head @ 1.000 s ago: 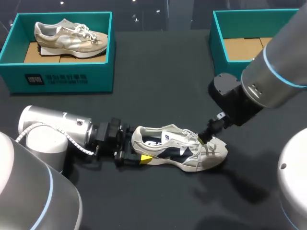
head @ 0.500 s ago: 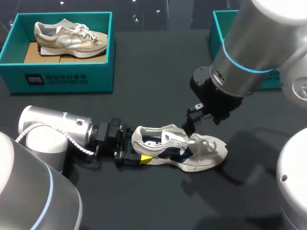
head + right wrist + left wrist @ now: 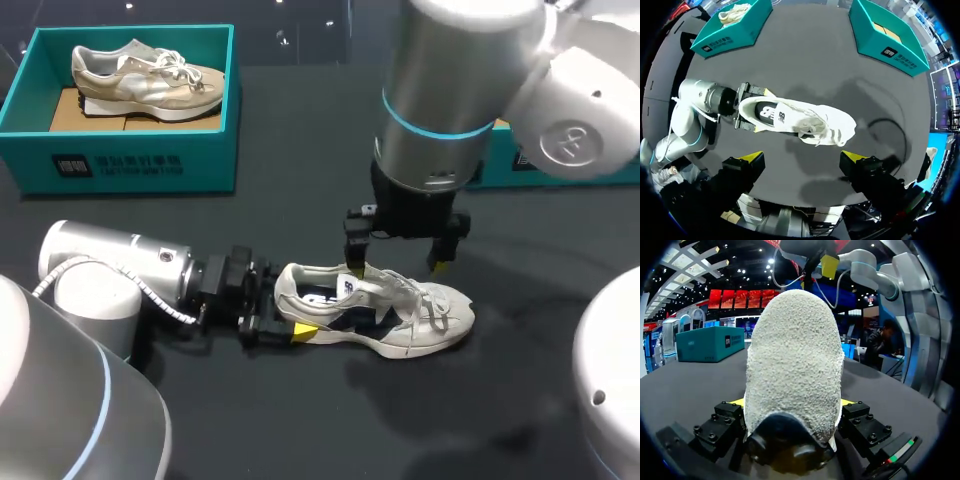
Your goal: Take the shoe out of the shoebox, open the shoe tongue, remove and reinsert the insole, then place the shoe into the shoebox
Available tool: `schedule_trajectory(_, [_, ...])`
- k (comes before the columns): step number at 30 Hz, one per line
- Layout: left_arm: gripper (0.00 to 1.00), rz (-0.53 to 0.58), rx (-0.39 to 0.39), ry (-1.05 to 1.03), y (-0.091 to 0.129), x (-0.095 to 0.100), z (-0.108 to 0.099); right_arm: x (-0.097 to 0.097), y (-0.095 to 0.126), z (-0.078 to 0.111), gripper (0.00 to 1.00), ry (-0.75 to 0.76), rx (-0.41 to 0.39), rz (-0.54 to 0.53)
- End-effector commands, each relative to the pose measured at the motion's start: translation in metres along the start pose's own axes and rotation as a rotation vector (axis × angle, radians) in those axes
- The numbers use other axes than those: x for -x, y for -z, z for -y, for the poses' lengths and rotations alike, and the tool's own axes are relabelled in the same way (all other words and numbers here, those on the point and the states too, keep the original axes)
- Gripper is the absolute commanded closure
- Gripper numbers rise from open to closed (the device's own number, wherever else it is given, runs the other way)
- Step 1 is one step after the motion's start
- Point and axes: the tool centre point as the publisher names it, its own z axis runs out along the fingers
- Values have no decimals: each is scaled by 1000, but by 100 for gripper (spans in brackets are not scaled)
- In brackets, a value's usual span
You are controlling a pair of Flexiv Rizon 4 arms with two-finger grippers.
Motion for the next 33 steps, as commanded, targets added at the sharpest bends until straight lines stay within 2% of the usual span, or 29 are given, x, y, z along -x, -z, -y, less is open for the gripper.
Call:
schedule_trajectory(1, [100,1,1,0,-2,2,-1,-21,-6,-6,0,-52,-50,186])
schedule_trajectory(7, [100,1,1,0,-2,2,-1,-21,-6,-6,0,-52,-50,186])
schedule_trajectory(8, [100,1,1,0,-2,2,-1,-25,-8,-10,0,-62,-66,211])
schedule_trajectory(11, [100,1,1,0,-2,2,-1,-27,-17,-13,0,-82,-44,229])
schedule_trajectory(21, [100,1,1,0,-2,2,-1,-23,-43,-21,0,-181,-55,320])
schedule_trajectory(27, [100,1,1,0,-2,2,-1,-25,-51,-26,0,-190,-40,333])
schedule_trajectory(33, [100,1,1,0,-2,2,-1,-33,-57,-33,0,-162,-53,399])
